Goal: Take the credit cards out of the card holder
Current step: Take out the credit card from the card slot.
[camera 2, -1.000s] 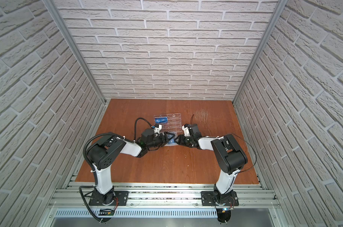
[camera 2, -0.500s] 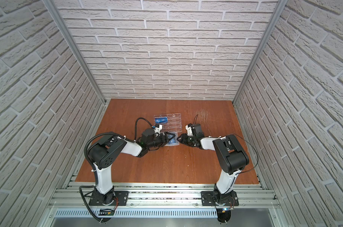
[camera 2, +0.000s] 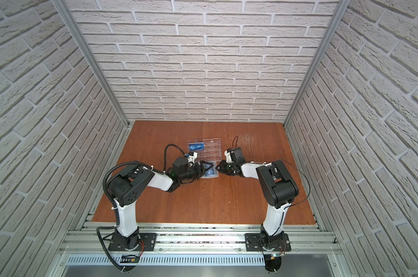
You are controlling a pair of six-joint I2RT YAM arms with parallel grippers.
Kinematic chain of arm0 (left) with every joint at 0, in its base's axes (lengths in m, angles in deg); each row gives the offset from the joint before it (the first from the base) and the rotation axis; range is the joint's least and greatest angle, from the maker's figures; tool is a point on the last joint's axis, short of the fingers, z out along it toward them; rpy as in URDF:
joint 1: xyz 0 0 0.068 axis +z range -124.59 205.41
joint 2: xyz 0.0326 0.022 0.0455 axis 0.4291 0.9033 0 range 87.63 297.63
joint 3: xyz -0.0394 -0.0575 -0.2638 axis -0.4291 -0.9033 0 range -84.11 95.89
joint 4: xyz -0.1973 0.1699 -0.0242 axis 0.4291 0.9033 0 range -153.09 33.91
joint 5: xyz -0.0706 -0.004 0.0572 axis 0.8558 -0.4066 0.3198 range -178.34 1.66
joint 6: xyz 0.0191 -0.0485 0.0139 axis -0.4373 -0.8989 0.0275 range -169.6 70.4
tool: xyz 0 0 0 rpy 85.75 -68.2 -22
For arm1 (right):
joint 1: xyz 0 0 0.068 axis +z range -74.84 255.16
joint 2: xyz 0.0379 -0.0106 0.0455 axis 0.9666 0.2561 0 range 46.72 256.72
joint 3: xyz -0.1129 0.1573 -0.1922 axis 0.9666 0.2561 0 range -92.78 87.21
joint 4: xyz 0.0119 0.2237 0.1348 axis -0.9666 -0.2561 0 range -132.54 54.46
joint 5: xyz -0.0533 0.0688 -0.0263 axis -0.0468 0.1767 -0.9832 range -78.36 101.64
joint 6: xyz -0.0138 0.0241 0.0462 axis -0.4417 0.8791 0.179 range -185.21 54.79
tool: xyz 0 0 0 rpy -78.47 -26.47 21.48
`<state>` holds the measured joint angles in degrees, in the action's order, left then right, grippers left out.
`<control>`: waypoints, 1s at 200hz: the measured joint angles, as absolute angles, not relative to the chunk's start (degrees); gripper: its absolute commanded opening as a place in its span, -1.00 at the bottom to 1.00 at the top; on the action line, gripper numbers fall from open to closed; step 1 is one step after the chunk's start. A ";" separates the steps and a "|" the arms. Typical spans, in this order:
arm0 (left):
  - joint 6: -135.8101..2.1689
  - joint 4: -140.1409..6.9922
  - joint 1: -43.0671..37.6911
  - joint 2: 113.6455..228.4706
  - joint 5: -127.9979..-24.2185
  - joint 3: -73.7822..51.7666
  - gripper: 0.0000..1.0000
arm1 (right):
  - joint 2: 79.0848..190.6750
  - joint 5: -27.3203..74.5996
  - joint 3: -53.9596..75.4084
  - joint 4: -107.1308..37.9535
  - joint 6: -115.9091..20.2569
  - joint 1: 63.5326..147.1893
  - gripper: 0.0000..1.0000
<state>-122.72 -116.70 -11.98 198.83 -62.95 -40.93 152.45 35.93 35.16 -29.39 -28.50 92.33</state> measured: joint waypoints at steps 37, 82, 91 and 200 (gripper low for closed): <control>-123.68 -118.25 -11.01 199.07 -62.93 -41.66 0.58 | 153.89 35.91 34.05 -27.79 -28.79 93.35 -0.63; -122.64 -118.23 -10.20 199.04 -62.97 -41.87 0.53 | 155.71 35.85 33.15 -26.35 -29.55 93.94 -0.73; -122.42 -118.14 -10.16 199.04 -62.95 -41.87 0.51 | 155.79 35.74 33.04 -26.31 -29.88 94.08 -0.74; -121.26 -117.66 -10.62 195.04 -64.59 -46.81 0.47 | 156.03 35.26 32.78 -26.31 -32.17 97.31 -0.88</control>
